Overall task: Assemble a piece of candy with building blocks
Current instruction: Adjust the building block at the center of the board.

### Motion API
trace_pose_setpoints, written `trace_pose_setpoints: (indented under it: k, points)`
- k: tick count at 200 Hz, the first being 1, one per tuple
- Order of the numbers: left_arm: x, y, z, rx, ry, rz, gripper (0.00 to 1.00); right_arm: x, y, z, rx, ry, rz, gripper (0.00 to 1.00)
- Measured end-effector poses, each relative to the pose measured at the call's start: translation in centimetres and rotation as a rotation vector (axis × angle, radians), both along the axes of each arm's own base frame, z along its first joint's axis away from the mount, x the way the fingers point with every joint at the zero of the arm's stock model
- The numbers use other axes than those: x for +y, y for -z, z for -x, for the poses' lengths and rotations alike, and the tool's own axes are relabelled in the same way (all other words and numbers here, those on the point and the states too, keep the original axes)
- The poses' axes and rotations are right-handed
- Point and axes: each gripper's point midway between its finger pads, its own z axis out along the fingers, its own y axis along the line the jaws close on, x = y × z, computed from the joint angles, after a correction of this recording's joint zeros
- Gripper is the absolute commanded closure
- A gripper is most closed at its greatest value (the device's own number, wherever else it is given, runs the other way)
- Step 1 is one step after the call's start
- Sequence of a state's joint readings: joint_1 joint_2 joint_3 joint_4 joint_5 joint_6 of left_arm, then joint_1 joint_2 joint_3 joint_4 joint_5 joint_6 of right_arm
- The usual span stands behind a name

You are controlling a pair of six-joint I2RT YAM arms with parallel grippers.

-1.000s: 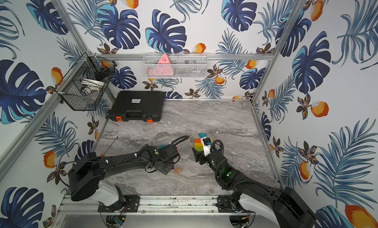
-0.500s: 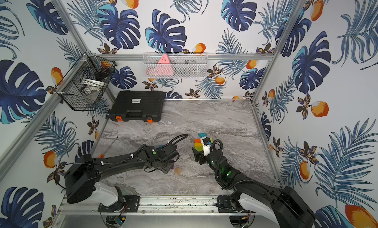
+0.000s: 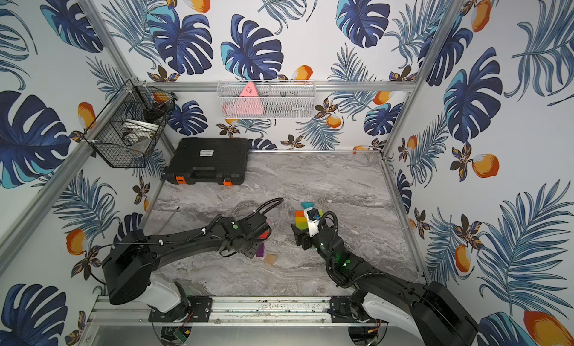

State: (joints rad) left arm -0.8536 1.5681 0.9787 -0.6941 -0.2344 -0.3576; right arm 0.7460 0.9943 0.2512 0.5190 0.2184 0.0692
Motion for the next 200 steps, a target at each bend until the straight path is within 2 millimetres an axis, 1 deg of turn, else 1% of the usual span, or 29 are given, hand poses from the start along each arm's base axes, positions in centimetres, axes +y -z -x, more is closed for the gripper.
trace_pose_setpoints:
  k: [22, 51, 90, 107, 128, 150, 181, 200]
  points:
    - [-0.4, 0.7, -0.3, 0.010, 0.014, -0.005, 0.80, 0.0, 0.0, 0.0, 0.000, 0.000, 0.000, 0.18]
    - [-1.1, 1.0, -0.2, 0.020, 0.021, 0.027, 0.81, 0.0, 0.1, 0.0, 0.002, 0.000, 0.002, 0.18]
    - [-2.6, 1.6, 1.1, 0.068, 0.069, 0.105, 0.80, 0.0, 0.2, 0.0, 0.004, 0.000, 0.003, 0.18]
    - [-3.8, 1.7, 1.8, 0.082, 0.114, 0.135, 0.80, 0.0, 0.2, 0.0, 0.004, 0.000, 0.004, 0.18]
    - [-4.6, 1.9, 2.5, 0.092, 0.150, 0.134, 0.79, 0.0, 0.3, 0.0, 0.007, 0.000, 0.006, 0.18]
    - [-5.2, 1.1, 2.4, 0.079, 0.178, 0.143, 0.79, 0.0, 0.3, 0.0, 0.007, 0.000, 0.006, 0.18]
    - [-5.7, -0.9, 1.5, 0.035, 0.229, 0.133, 0.79, 0.0, 0.3, 0.0, 0.006, 0.000, 0.006, 0.18]
    - [-5.7, -2.0, 1.2, 0.022, 0.287, 0.100, 0.76, -0.1, 0.0, 0.0, -0.001, 0.003, 0.000, 0.18]
